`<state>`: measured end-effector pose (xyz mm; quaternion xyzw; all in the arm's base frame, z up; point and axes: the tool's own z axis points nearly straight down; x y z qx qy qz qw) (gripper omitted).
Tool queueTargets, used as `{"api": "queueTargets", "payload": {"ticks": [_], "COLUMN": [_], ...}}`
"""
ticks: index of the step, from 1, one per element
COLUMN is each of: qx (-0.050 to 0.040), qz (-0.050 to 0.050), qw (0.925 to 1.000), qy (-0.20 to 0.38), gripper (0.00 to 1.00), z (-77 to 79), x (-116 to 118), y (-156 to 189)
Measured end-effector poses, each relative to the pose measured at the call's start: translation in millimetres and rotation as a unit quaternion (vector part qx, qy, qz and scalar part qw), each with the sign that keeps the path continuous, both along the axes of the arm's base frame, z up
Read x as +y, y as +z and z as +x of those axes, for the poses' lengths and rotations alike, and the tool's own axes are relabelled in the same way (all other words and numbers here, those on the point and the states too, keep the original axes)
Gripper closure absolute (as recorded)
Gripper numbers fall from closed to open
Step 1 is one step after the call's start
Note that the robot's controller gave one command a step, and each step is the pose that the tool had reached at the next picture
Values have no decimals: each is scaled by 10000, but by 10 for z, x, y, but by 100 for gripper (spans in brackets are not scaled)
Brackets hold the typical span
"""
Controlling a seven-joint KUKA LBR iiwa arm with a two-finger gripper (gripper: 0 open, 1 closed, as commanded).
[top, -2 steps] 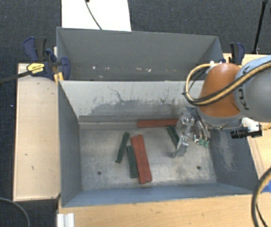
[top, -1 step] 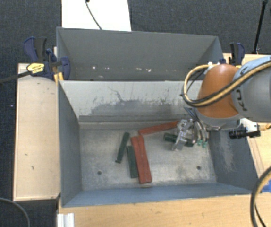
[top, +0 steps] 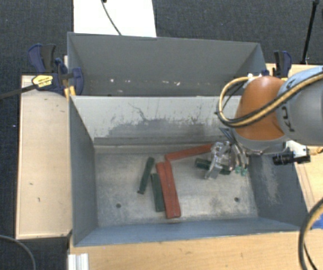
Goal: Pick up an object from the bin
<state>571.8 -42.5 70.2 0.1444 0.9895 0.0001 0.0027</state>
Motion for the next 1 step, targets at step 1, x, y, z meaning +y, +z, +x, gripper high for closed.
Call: {"api": "queueTargets", "payload": {"ticks": [1], "qx": [19], "qz": [3], "qw": [10000], "qy": [4], "gripper": [100], "z": [-8], "x": [3], "y": [30]}}
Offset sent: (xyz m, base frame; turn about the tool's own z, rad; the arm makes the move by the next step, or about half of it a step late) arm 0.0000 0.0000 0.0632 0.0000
